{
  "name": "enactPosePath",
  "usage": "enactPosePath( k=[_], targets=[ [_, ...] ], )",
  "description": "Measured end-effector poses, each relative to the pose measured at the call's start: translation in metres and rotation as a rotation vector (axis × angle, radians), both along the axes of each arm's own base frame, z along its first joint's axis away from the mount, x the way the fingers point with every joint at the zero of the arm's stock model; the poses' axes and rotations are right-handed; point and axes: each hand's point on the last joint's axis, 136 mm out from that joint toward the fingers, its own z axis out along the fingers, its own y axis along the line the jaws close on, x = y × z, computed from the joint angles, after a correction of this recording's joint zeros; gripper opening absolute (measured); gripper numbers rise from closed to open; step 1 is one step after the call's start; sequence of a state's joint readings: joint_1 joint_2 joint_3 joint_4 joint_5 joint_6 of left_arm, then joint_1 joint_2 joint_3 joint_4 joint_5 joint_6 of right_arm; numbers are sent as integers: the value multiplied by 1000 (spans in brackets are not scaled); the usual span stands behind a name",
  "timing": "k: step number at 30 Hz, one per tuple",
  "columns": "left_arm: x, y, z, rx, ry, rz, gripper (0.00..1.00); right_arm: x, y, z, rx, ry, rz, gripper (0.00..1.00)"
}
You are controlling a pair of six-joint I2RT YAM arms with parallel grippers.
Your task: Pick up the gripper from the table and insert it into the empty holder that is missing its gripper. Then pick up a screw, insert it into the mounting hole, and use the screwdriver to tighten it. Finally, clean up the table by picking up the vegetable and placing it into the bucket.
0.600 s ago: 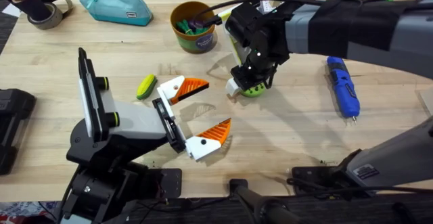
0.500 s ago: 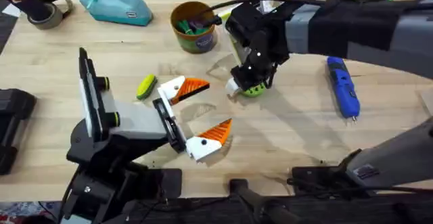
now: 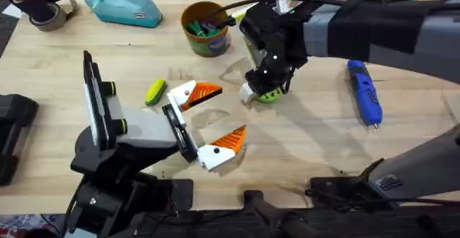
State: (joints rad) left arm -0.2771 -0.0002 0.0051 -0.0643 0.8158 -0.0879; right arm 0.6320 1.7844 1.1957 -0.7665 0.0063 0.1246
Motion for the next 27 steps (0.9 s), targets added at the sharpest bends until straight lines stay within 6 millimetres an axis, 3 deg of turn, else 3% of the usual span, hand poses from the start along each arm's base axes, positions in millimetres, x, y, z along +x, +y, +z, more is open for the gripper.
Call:
enactPosePath(
  k=[6, 17, 27],
  targets=[
    [0, 0, 0, 0, 0, 0, 992, -4, -5, 8, -23, 31, -5, 530],
    [0, 0, 0, 0, 0, 0, 992, -2, -5, 78, 7, -11, -6, 530],
    [0, 0, 0, 0, 0, 0, 992, -13, -22, 113, 39, -102, -96, 530]
  ],
)
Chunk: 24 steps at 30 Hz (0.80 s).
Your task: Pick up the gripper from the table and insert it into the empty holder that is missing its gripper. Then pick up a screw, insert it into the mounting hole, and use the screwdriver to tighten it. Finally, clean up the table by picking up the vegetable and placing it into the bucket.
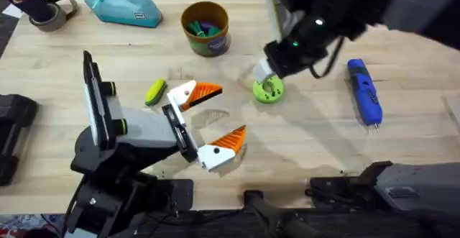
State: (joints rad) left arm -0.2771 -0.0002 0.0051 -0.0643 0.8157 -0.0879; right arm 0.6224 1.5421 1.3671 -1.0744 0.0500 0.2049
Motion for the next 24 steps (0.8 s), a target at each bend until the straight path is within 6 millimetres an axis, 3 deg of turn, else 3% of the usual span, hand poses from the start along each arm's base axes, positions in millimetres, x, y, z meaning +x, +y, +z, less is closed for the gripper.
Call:
enactPosePath(
  k=[5, 16, 24],
  targets=[
    [0, 0, 0, 0, 0, 0, 992, -19, -17, 1, 3, -15, -32, 530],
    [0, 0, 0, 0, 0, 0, 992, -45, -36, -32, 19, -11, -108, 530],
    [0, 0, 0, 0, 0, 0, 992, -47, -38, -46, 18, -6, -119, 530]
  ],
)
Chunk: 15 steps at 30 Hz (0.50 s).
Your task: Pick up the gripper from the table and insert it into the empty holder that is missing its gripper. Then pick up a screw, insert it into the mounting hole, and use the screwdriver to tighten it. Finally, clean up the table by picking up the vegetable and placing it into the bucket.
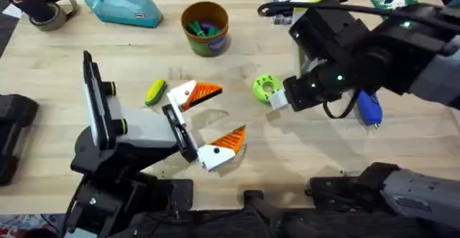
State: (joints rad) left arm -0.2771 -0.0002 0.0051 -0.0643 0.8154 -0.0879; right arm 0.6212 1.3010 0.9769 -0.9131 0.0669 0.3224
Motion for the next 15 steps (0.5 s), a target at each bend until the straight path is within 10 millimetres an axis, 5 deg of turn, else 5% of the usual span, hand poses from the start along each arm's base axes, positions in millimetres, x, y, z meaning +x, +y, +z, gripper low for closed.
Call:
enactPosePath(
  k=[15],
  targets=[
    [0, 0, 0, 0, 0, 0, 992, 3, 2, -9, 14, -17, -4, 530]
  ],
)
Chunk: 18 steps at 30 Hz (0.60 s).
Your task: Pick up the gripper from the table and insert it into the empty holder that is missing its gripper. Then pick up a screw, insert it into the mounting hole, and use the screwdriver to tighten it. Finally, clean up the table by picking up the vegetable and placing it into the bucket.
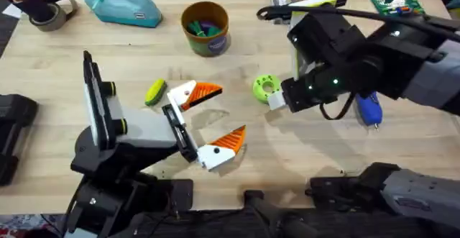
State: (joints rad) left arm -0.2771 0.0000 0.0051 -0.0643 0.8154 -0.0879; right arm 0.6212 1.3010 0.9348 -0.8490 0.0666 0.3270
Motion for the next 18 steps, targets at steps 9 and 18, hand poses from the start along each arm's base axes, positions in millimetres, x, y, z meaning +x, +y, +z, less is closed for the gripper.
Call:
enactPosePath(
  k=[9, 18],
  targets=[
    [0, 0, 0, 0, 0, 0, 992, 9, 7, -2, 17, -23, -3, 530],
    [0, 0, 0, 0, 0, 0, 992, 28, 20, -16, 33, -46, -3, 530]
  ],
)
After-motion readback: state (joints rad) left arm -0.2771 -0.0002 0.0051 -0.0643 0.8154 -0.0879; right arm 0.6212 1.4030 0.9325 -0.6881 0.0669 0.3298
